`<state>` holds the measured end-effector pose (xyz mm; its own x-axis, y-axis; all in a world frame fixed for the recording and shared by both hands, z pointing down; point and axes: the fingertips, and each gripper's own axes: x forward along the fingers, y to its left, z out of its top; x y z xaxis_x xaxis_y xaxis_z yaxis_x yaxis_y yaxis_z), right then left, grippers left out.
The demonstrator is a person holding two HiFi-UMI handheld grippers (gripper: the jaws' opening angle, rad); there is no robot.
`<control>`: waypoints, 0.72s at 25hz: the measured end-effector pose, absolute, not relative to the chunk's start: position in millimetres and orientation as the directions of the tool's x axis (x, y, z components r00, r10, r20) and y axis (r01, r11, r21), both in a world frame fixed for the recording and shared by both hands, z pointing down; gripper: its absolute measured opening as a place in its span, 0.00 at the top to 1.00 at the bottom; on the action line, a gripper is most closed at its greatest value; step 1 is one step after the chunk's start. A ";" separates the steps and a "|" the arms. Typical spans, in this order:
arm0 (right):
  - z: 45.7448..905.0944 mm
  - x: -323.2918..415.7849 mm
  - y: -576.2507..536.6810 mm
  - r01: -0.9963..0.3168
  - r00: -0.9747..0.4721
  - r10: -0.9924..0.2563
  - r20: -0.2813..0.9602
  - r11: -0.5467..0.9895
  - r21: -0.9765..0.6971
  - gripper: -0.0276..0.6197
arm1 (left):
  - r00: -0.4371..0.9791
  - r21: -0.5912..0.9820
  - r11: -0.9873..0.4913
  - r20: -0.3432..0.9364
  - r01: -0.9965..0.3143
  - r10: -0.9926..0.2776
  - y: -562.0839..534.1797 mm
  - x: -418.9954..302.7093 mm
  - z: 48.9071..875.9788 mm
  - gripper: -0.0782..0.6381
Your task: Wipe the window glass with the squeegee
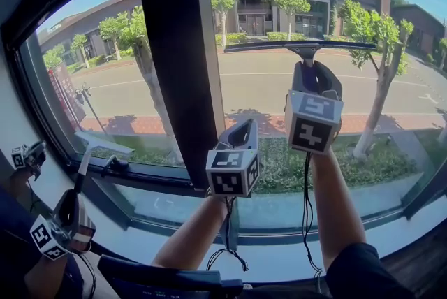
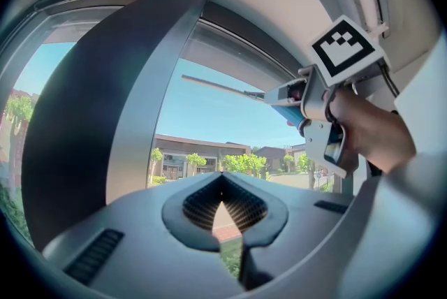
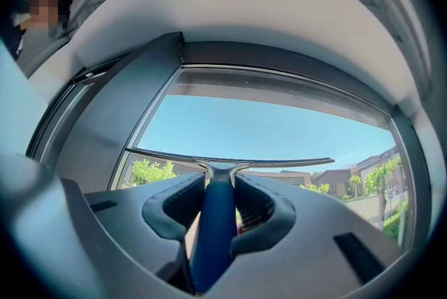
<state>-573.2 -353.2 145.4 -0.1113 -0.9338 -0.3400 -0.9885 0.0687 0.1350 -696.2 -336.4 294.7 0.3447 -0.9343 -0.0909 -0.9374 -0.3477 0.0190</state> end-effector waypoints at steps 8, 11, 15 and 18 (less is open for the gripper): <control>184.8 -546.5 -325.6 -0.990 -0.105 -0.943 -0.315 0.069 0.122 0.76 | 0.344 0.034 -0.347 -0.074 -0.937 -0.936 -310.7 -674.0 315.4 0.89; 198.5 -547.5 -325.1 -0.991 -0.104 -0.947 -0.303 0.074 0.110 0.76 | 0.345 0.029 -0.348 -0.068 -0.937 -0.936 -310.8 -673.3 322.0 0.89; 211.0 -563.6 -336.3 -0.991 -0.102 -0.953 -0.285 0.073 0.112 0.75 | 0.353 0.037 -0.355 -0.058 -0.934 -0.934 -324.1 -686.2 327.4 0.89; 223.5 -563.4 -337.3 -0.991 -0.098 -0.958 -0.271 0.071 0.110 0.76 | 0.355 0.036 -0.357 -0.057 -0.933 -0.933 -326.2 -685.3 332.6 0.89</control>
